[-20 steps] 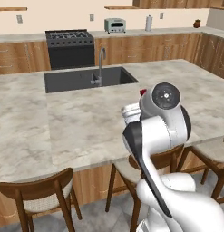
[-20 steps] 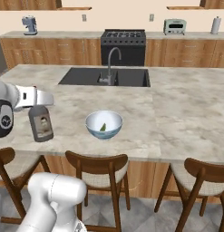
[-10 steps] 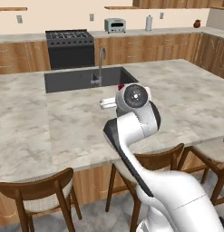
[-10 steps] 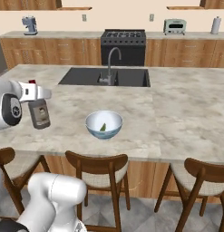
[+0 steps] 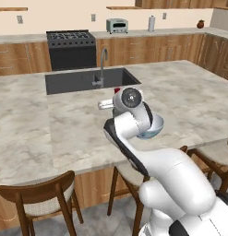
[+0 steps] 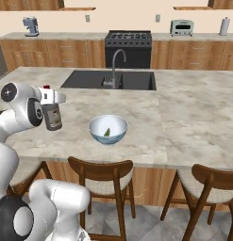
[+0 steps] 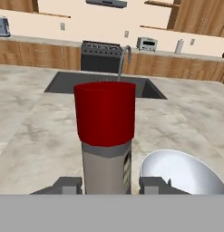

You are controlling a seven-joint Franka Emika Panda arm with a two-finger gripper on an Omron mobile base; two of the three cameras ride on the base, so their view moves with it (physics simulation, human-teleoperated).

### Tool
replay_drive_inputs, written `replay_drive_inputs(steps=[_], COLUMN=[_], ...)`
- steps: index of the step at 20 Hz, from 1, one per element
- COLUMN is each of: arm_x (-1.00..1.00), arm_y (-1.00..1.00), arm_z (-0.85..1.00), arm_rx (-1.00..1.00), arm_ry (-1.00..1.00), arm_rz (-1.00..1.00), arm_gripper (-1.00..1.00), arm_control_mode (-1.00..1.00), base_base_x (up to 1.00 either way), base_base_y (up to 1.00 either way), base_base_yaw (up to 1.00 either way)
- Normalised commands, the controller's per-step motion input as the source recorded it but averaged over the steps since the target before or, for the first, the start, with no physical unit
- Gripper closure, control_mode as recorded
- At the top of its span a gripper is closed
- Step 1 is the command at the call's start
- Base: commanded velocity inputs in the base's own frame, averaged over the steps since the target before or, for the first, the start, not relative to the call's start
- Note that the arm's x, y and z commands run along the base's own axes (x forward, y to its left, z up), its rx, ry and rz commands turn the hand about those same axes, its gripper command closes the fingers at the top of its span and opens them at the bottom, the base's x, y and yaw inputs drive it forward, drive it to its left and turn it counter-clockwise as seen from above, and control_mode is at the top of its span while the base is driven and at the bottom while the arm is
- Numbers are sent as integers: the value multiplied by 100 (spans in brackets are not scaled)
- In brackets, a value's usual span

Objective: There is a bowl on the dining counter. Grab a lemon wedge from the fridge and place it in the bowl. Then get the liquor bottle and glass cup from the cabinet and place them next to the bowl.

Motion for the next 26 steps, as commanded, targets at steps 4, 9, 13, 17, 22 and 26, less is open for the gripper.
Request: replay_drive_inputs(steps=[4,9,13,17,22,26], arm_x=[44,38,41,25,29,34], arm_y=[-5,-7,-9,-11,-3,-2], arm_z=[-32,-27,-19,-22,-30,-29], arm_rx=[0,0,0,0,0,0], arm_ry=[0,0,0,0,0,0], arm_rz=[1,0,0,0,0,0], arm_gripper=[100,100,100,100,100,100], arm_control_mode=[-100,-100,-100,-100,-100,-100], base_base_x=[0,0,0,0,0,0], base_base_y=[0,0,0,0,0,0], base_base_yaw=[0,0,0,0,0,0])
